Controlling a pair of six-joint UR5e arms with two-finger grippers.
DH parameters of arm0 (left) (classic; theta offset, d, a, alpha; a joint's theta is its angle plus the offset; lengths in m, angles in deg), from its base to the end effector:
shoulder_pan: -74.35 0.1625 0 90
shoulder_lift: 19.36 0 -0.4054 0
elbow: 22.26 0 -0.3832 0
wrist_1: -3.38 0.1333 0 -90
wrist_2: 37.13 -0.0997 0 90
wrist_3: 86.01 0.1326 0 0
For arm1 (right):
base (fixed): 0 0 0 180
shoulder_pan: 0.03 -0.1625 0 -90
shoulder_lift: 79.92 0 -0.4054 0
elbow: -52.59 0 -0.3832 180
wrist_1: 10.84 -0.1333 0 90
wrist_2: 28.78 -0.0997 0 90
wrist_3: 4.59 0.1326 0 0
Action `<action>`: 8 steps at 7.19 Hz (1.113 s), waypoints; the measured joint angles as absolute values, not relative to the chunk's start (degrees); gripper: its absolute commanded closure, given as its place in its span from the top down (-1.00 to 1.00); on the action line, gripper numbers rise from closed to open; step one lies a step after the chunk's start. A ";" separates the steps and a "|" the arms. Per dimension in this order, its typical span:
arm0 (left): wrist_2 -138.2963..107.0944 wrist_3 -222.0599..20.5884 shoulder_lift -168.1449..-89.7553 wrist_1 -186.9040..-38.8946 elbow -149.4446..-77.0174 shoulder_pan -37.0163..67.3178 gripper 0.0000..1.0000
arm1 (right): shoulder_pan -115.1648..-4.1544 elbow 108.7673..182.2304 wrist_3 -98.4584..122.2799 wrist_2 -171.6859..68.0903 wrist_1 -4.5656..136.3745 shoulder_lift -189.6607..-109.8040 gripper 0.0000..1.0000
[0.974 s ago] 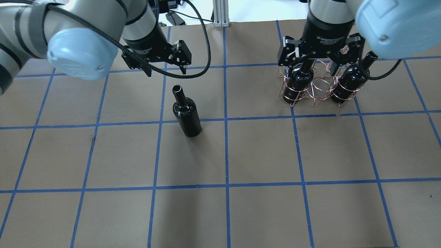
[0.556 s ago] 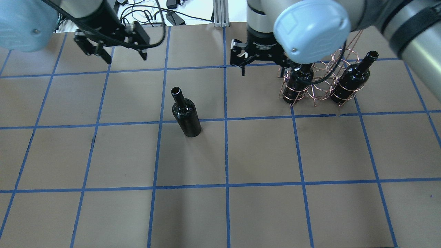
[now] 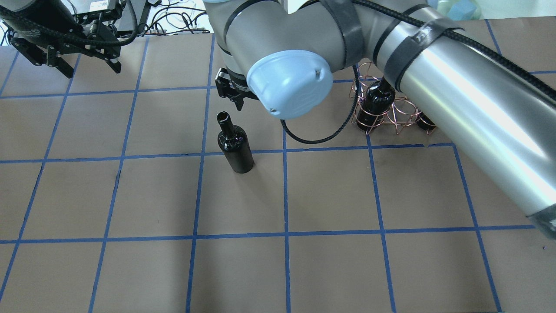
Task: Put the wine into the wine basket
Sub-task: 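Grasp the standing bottle's neck with the right gripper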
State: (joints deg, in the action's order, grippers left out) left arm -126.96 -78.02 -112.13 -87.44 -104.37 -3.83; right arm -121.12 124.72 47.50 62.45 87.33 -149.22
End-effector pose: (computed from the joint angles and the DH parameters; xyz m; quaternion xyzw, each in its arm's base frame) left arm -0.0263 -0.5272 0.4769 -0.0333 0.9987 -0.0372 0.0050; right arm 0.4410 -0.4787 0.4001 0.1825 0.9820 -0.0420 0.0229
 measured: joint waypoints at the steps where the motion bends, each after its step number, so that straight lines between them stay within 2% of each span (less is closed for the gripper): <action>1: -127.52 -77.60 -111.40 -87.77 -104.49 -3.52 1.00 | -122.30 122.49 48.62 62.21 88.28 -147.24 1.00; 4: -128.08 -77.01 -110.27 -89.04 -104.91 -3.46 1.00 | -123.54 121.81 42.92 63.32 91.60 -143.06 1.00; 5: -128.20 -76.97 -110.05 -89.17 -104.90 -3.31 1.00 | -124.12 122.99 38.52 64.35 91.37 -142.39 0.86; 7: -128.29 -76.95 -109.79 -89.32 -105.03 -3.13 1.00 | -124.59 124.44 34.43 65.09 91.06 -141.88 -0.18; 8: -128.12 -76.95 -109.74 -89.34 -105.09 -3.12 1.00 | -124.62 124.80 33.85 64.99 90.89 -141.86 -0.47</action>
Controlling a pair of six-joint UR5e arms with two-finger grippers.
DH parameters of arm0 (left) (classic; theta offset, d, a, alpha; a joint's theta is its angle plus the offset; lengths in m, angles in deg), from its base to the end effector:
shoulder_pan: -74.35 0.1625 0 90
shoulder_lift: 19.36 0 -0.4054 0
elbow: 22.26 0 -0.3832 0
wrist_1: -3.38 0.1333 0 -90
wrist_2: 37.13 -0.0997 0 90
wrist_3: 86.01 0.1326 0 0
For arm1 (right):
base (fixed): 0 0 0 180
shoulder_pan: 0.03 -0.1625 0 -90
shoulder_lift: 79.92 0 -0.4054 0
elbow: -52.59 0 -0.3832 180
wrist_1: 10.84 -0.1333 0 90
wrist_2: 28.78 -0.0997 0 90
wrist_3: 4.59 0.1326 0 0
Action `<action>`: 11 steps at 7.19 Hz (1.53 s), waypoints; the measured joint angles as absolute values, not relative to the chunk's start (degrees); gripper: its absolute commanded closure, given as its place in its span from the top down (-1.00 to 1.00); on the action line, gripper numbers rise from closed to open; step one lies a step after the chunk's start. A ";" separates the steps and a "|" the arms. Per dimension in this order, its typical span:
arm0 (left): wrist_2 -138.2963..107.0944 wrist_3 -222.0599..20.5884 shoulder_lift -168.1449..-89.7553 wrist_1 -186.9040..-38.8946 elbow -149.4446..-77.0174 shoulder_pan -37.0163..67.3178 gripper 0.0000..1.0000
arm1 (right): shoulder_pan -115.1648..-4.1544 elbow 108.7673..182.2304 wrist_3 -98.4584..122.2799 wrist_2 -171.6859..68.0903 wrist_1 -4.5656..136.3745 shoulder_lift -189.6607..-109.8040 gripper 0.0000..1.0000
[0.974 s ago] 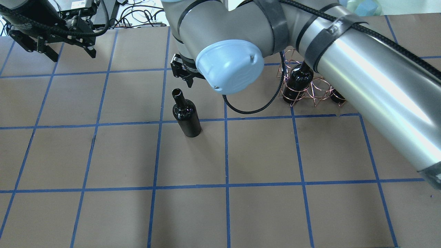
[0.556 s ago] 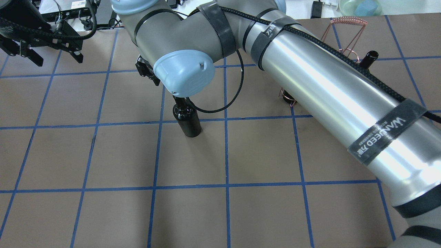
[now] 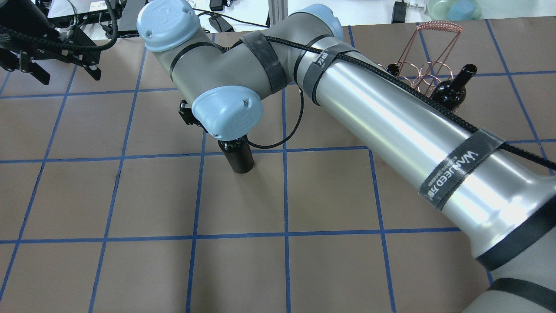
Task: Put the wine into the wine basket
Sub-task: 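Grasp the standing bottle's neck with the right gripper, then hold the bottle in the right gripper and lift it off the table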
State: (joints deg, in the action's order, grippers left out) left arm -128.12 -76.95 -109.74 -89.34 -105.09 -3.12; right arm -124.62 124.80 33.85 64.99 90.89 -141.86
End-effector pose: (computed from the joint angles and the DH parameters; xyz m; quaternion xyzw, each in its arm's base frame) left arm -0.0211 -0.5088 0.4880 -0.0306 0.9989 -0.0333 0.0151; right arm 0.4834 -0.4815 0.3222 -0.0340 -0.9988 0.0298 0.0189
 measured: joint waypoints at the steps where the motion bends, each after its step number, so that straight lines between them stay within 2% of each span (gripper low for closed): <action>1: -127.95 -76.95 -109.72 -89.34 -105.12 -3.12 1.00 | -124.64 125.00 33.67 64.89 90.83 -141.89 -0.51; 4: -127.48 -76.43 -109.90 -89.29 -105.14 -3.13 1.00 | -124.65 125.05 33.93 64.89 90.98 -142.10 -0.47; 7: -125.76 -76.17 -109.97 -89.26 -105.25 -3.23 1.00 | -124.66 125.06 34.11 65.03 91.17 -142.10 0.20; 8: -125.18 -76.16 -109.93 -89.28 -105.36 -3.20 1.00 | -124.66 125.09 33.86 65.34 91.43 -142.08 0.29; 10: -125.13 -76.16 -109.79 -89.40 -105.54 -3.14 1.00 | -124.63 125.10 33.20 66.21 92.37 -142.12 0.24; 11: -125.28 -76.16 -109.75 -89.54 -105.59 -3.02 1.00 | -124.62 125.13 32.46 67.51 93.46 -142.14 0.05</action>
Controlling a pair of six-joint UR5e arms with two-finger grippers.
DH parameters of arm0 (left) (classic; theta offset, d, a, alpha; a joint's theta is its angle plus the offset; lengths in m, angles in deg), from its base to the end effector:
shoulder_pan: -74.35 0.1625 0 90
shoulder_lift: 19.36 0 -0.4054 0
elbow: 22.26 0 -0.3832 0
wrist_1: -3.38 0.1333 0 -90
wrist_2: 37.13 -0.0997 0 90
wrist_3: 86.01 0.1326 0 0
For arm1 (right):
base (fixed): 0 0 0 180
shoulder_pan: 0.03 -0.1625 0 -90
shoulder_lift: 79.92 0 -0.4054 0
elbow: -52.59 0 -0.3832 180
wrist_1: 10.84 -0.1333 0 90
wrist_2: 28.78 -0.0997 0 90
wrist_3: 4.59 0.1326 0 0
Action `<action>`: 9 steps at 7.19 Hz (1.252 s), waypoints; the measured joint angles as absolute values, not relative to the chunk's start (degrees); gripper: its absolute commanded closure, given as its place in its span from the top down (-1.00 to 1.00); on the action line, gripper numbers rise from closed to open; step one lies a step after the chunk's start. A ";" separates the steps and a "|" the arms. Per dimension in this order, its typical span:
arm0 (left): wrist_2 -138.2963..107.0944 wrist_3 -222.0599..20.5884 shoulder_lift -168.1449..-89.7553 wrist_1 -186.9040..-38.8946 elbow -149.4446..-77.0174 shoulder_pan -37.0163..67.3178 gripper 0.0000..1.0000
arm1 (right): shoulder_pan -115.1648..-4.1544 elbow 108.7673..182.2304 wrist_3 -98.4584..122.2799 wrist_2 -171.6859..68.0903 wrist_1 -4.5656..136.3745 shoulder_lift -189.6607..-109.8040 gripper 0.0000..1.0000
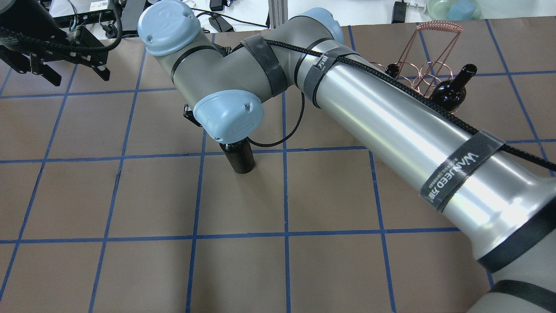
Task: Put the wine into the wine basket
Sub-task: 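Hold the bottle in the right gripper and lift it off the table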
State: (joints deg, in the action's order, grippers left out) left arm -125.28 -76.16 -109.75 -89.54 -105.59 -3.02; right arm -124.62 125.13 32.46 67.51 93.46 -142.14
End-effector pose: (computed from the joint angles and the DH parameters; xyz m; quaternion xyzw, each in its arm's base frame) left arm -0.0269 -0.5092 0.4833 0.0238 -0.9992 0.0319 0.0101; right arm 0.4807 -0.4879 0.3280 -0.0233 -0.9976 0.0602 0.0242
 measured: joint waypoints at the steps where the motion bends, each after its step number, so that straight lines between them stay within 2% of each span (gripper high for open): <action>1: -125.44 -76.16 -109.70 -89.65 -105.63 -2.93 1.00 | -124.60 125.16 32.00 68.55 94.45 -142.14 -0.14; 4: -125.49 -76.16 -109.55 -90.10 -105.77 -3.11 1.00 | -124.61 125.19 31.99 68.88 95.06 -142.15 -0.50; 7: -125.43 -76.16 -109.35 -90.16 -105.99 -3.17 1.00 | -124.39 125.25 32.07 68.48 94.70 -142.58 -0.53; 9: -125.49 -76.16 -109.23 -90.27 -106.02 -3.06 1.00 | -121.56 126.44 29.02 68.53 91.66 -145.98 -0.58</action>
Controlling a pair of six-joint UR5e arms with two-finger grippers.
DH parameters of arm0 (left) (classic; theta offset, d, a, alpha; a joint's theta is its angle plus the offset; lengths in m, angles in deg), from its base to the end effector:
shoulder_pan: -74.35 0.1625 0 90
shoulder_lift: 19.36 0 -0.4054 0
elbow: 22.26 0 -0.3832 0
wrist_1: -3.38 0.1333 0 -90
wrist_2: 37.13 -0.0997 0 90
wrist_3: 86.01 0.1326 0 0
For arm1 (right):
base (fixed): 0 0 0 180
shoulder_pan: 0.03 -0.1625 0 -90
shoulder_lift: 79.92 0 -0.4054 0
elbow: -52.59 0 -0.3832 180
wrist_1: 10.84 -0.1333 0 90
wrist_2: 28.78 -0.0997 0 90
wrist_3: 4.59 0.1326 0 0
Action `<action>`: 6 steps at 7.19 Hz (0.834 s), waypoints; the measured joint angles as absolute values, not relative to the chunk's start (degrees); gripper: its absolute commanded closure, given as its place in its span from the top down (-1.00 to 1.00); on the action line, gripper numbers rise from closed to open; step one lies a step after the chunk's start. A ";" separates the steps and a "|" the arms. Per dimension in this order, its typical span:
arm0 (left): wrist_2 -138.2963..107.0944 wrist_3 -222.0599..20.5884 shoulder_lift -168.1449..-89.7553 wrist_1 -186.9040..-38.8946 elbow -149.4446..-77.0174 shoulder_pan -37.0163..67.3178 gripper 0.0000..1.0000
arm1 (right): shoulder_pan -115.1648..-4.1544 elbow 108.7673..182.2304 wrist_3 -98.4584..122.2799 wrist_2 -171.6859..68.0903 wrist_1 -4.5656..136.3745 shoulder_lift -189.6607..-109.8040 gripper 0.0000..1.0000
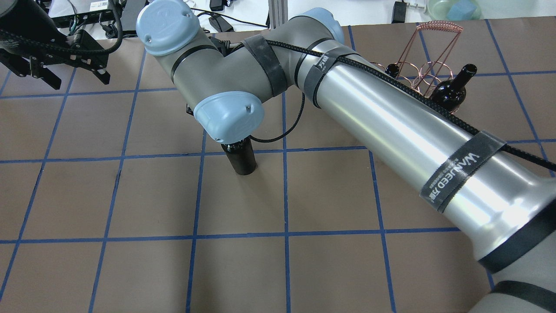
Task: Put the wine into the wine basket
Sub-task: 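Hold the bottle in the right gripper and lift it off the table, then carry the bottle with the right gripper to the copper wine rack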
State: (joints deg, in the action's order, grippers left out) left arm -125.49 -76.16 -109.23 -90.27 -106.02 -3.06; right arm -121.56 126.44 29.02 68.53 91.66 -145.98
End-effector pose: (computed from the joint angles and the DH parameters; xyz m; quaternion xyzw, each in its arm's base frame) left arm -0.0279 -0.5040 0.4827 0.0236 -0.9993 0.0261 0.0094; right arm 0.4414 -0.4968 0.3582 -0.0207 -0.9969 0.0688 0.0316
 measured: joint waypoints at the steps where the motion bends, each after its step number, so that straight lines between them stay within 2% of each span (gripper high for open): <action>1: -125.49 -76.16 -109.20 -90.28 -106.08 -3.04 1.00 | -118.87 129.49 25.63 68.28 90.71 -149.49 -0.58; 4: -125.53 -76.16 -108.83 -90.38 -106.58 -2.99 1.00 | -104.71 148.05 6.79 67.02 89.70 -166.31 -0.69; 6: -125.48 -76.16 -108.77 -90.48 -106.66 -3.04 1.00 | -91.19 152.28 -10.45 66.17 85.79 -172.41 -0.69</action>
